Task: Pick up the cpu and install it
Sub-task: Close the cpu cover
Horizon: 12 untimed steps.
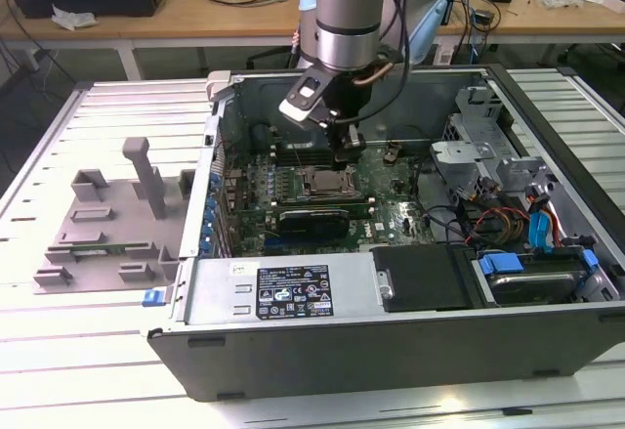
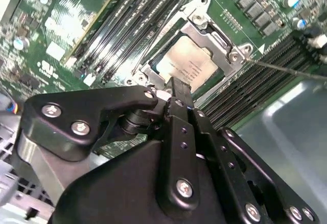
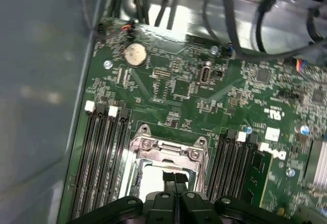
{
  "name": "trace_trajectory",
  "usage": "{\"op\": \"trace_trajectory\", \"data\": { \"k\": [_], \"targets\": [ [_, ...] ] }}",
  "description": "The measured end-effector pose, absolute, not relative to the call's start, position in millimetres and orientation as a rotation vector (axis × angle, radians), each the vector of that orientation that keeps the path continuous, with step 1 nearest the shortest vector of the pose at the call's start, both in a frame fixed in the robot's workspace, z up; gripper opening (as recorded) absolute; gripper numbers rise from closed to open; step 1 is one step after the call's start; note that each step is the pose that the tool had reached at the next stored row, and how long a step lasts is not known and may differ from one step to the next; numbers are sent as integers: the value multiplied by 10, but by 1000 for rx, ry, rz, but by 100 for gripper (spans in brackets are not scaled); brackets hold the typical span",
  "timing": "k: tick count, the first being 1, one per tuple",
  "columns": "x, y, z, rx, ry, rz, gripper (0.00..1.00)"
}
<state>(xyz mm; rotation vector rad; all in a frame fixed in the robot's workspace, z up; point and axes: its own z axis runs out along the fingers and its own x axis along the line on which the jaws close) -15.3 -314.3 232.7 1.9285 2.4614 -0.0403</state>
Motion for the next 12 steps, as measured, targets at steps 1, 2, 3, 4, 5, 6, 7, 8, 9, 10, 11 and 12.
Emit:
{"op": "trace_trajectory", "data": {
  "k": [1, 2, 3, 4, 5, 6, 7, 8, 9, 10, 11, 12],
  "targets": [
    [-153, -3143, 2327, 1901, 2483, -40, 11],
    [-153, -3143, 2327, 1877, 2500, -40, 11],
    [-153, -3143, 2327, 1847, 2522, -39, 11],
    [-153, -3143, 2327, 1824, 2539, -39, 11],
    [-153, -3143, 2327, 1800, 2555, -39, 11],
    [-153, -3143, 2327, 1775, 2572, -39, 11],
    [-153, -3143, 2327, 1741, 2595, -38, 11],
    [-153, -3143, 2327, 1714, 2613, -38, 11],
    [-153, -3143, 2327, 1672, 2639, -38, 11],
    [-153, -3143, 2327, 1617, 2673, -37, 11],
    [-153, -3143, 2327, 1591, 2688, -37, 11],
    [-153, -3143, 2327, 1565, 2703, -37, 11]
  ]
}}
